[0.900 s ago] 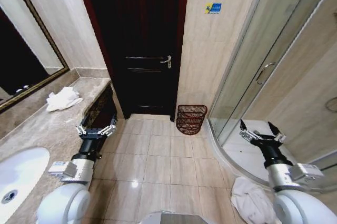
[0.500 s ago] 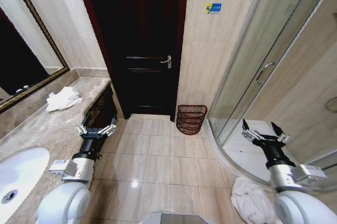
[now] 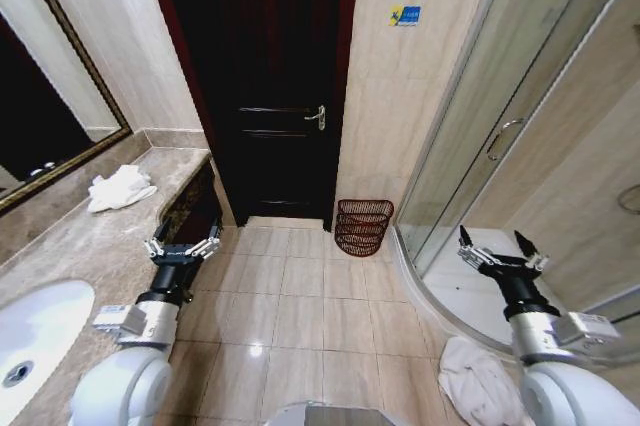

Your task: Discard the used towel into the hamper.

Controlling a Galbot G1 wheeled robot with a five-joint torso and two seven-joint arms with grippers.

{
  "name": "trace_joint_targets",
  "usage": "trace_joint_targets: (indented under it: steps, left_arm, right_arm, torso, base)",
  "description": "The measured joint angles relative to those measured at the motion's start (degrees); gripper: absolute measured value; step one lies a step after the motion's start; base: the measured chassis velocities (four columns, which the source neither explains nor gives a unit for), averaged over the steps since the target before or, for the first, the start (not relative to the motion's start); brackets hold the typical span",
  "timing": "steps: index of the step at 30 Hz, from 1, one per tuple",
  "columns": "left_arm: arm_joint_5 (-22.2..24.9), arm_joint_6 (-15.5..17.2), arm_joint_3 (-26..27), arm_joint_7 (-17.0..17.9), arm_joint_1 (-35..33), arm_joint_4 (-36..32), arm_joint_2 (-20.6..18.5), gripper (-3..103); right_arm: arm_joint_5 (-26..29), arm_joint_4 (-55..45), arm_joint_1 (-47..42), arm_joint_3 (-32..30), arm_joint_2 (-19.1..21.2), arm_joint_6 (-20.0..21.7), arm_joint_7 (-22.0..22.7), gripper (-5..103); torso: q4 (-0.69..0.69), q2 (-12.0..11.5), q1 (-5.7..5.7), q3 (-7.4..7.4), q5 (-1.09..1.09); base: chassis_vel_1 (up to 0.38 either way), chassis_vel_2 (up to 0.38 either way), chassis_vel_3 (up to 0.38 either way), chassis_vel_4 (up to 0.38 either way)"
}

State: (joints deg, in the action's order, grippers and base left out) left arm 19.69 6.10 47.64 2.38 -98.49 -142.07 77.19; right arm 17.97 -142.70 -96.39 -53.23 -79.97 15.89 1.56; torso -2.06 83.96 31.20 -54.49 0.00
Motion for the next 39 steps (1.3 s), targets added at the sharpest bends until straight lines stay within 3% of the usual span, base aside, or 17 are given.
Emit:
trace_joint_targets:
  steps: [19, 39]
  left_arm:
    - [-1.88, -1.09, -0.18, -1.02, -0.63, -0.17, 0.66, 100]
    - [-3.07, -1.82, -0.42, -0.69, -0.93, 0.81, 1.6, 100]
  right_arm:
    - [-0.45, 0.12, -0.96, -0.01, -0.54, -1.12, -0.18, 100]
    - [-0.63, 1.03, -0.8, 0.6, -0.48, -1.63, -0.18, 100]
  torso:
    - [0.0, 0.01, -0.02, 0.0, 0.0]
    - [0.0, -0.01, 0.01, 0.0, -0.01]
  base:
    - [-0.011, 0.01, 0.012, -0.01]
    - [-0.108, 0.115, 0.112, -0.102]
